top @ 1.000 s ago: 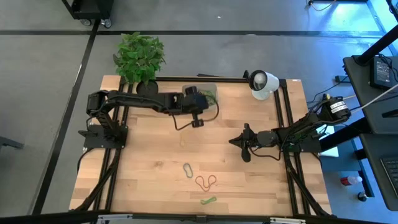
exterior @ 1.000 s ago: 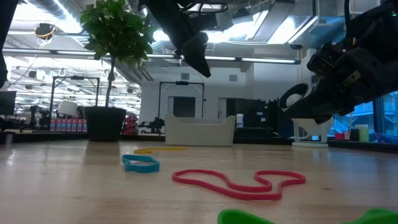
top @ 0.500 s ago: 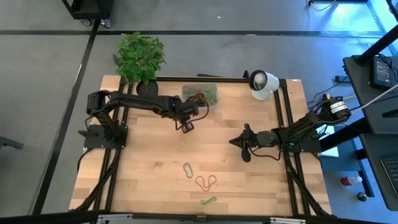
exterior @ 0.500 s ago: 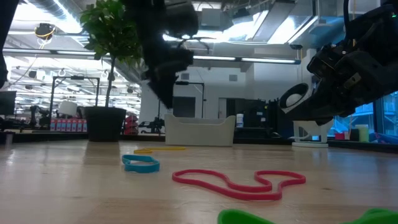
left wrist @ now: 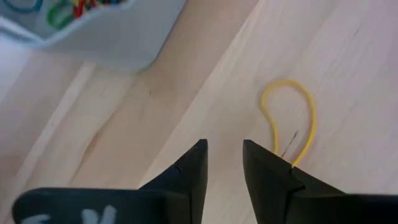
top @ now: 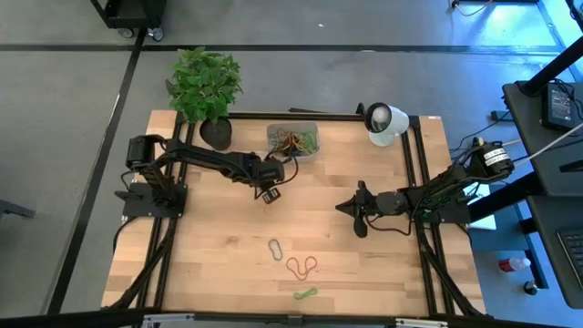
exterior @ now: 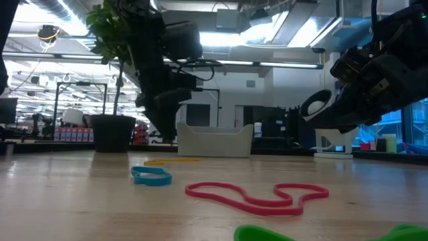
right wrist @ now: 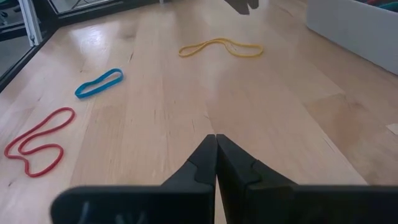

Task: Pick and place rubber bands into bin
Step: Put the yellow rubber band into the gray bin

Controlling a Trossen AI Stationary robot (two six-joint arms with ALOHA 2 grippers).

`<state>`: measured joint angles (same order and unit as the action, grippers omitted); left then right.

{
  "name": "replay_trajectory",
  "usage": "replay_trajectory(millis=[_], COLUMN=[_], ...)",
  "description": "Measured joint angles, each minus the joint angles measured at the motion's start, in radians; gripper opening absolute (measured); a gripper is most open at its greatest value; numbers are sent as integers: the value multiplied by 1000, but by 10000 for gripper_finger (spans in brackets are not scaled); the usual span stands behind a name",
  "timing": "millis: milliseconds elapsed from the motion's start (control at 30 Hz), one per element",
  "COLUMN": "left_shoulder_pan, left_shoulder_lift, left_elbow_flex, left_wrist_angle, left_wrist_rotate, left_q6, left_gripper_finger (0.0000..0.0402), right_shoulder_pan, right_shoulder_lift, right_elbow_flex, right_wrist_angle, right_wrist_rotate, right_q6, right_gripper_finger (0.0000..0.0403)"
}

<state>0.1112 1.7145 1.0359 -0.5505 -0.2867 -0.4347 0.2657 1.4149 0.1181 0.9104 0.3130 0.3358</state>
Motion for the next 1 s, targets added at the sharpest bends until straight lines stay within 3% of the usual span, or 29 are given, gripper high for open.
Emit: replay_trajectory(millis=[300, 667, 1000], left_shoulder_pan=[2, 2, 1], left_shoulder_lift=[0, 4, 165], left_elbow_flex=[0, 0, 6], left_wrist_angle=[160, 189, 271], left_wrist_rotate=[-2, -8, 68], left_q6=[20, 72, 96], left_gripper_finger=[98, 91, 91], right_shoulder_pan=[0, 0, 0], right_shoulder_lift=[0, 0, 0], right_elbow_flex=[0, 0, 0], right_wrist_angle=[7, 6, 2], right_wrist_rotate=[0, 0, 0], right_q6=[-3, -3, -3], right_gripper_finger=[11, 11, 11])
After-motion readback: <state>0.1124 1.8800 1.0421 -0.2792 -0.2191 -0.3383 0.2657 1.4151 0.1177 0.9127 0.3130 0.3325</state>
